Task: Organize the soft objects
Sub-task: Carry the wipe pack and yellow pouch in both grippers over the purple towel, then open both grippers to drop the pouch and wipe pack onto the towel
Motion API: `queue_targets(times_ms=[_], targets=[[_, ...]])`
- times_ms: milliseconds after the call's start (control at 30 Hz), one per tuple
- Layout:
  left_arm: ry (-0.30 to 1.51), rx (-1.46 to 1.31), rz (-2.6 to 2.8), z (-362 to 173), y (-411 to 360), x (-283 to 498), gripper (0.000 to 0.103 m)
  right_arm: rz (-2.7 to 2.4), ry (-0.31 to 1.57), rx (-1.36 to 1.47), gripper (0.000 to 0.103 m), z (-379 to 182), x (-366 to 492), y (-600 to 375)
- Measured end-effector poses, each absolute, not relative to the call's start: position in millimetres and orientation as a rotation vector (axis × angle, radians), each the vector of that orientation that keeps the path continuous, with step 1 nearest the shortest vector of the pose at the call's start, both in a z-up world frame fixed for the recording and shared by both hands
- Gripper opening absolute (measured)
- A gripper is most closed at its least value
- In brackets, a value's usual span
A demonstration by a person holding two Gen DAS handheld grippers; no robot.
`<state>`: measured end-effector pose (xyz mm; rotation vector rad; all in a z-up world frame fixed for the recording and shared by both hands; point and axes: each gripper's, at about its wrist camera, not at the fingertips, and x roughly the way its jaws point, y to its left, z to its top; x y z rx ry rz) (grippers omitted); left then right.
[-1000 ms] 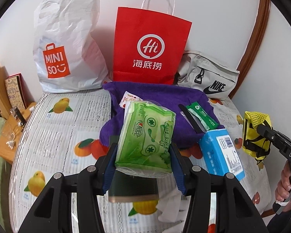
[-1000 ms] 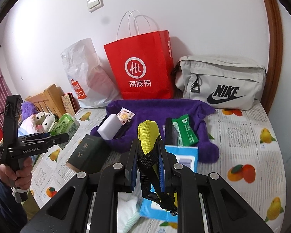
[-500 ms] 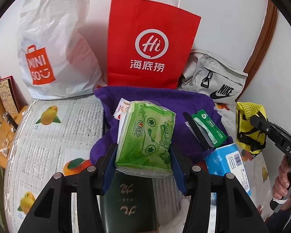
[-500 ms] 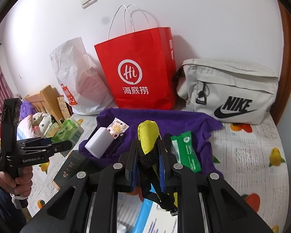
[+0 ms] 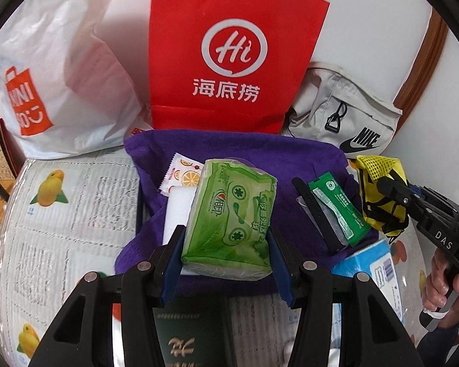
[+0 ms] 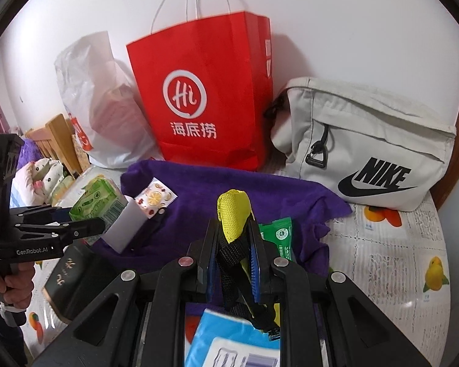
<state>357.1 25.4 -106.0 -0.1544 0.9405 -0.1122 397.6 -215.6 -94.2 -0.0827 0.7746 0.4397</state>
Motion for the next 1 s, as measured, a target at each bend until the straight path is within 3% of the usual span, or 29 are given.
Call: queue_targets(times_ms=[700,867,933,1000], targets=[[1.042,-0.130,-0.138,-137.4,1.6,411.7,0.050,0.511,0.896,-0.162,0.023,-142.1,432.6,-184.3],[1.059,-0.124,-0.140,-140.9,0.7,416.5,0.051,0.541,0.927,-0.141,0.033,-147.3,436.7,-181.1],[1.060,-0.120,-0.147,-140.5,-0.6,418.4,0.051,0.547,0.945,-0.139,0.047,-150.2,436.5,-181.0],[1.066,-0.112,-0.147,-141.3,-2.8,420.7,0.051,0.534,0.941,-0.155,0.048,-151.1,434.3,-180.7]])
